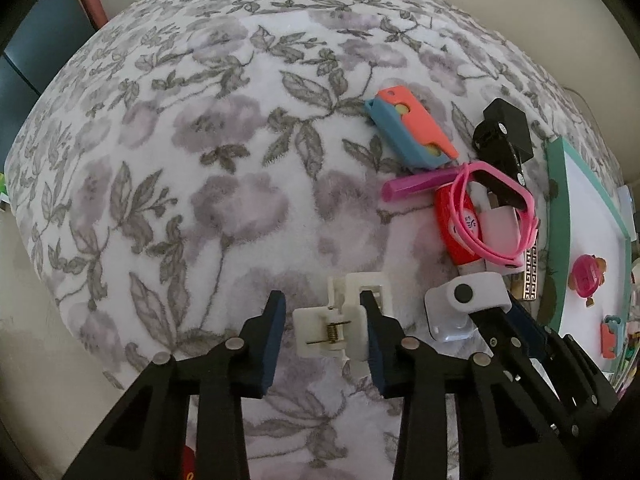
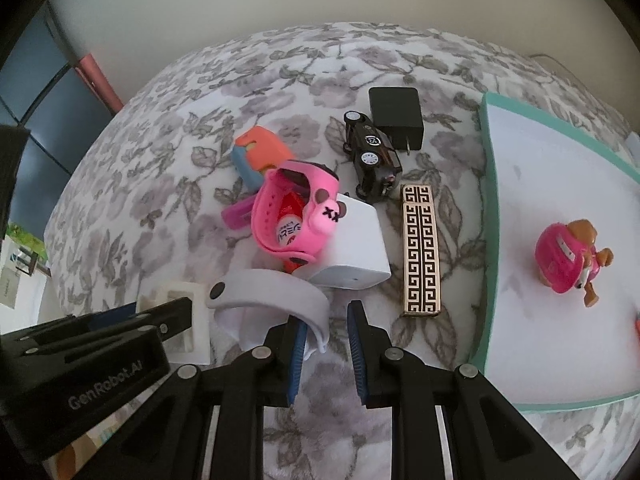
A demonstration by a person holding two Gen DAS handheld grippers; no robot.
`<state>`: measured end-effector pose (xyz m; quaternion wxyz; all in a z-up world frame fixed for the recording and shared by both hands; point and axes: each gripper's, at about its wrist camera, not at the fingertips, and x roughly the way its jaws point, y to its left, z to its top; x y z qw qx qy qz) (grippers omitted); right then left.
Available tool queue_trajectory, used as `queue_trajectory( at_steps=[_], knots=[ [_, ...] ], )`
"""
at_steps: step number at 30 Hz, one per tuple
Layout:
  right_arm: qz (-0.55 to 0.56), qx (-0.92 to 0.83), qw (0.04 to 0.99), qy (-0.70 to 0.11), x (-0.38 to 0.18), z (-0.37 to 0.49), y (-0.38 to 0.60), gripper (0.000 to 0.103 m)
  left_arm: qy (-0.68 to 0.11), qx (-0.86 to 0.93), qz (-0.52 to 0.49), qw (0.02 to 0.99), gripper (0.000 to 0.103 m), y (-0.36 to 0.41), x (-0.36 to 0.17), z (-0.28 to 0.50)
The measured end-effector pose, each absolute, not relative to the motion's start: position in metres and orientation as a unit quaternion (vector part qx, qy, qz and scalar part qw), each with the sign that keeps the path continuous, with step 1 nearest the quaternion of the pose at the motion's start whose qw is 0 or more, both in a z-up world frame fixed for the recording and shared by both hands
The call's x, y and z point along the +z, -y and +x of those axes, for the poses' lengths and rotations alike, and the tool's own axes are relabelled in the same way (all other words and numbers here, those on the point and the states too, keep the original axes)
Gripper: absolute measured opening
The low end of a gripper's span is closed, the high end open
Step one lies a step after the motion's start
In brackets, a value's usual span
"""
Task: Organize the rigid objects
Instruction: 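Grasp the white band with the right tool while the left tool grasps the white hair clip, then carry the band and clip into the tray and open both tools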
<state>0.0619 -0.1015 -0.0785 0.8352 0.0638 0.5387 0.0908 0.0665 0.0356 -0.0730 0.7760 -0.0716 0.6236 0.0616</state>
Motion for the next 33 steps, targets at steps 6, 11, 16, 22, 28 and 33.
queue_trajectory(
  at_steps=[6, 11, 16, 22, 28, 33],
  knots=[
    [0.061, 0.085, 0.837, -0.537, -0.079, 0.061, 0.102, 0.022, -0.623, 0.062, -0.065, 0.777, 0.033, -0.036, -0.076, 0.066],
    [0.065, 0.086, 0.836, -0.539, -0.079, 0.06, 0.102, 0.016, -0.618, 0.063, -0.06, 0.781, 0.033, -0.031, -0.074, 0.065],
    [0.058, 0.089, 0.837, -0.538, -0.076, 0.058, 0.102, 0.013, -0.608, 0.064, -0.053, 0.79, 0.033, -0.027, -0.065, 0.064],
    [0.073, 0.09, 0.84, -0.529, -0.068, 0.055, 0.11, 0.013, -0.602, 0.062, -0.047, 0.795, 0.032, -0.025, -0.058, 0.064],
    [0.091, 0.092, 0.85, -0.511, -0.053, 0.05, 0.12, 0.013, -0.588, 0.064, -0.045, 0.805, 0.032, -0.024, -0.043, 0.059],
    [0.109, 0.083, 0.866, -0.482, -0.033, 0.046, 0.135, 0.013, -0.57, 0.055, -0.041, 0.819, 0.032, -0.012, -0.018, 0.063]
  ],
)
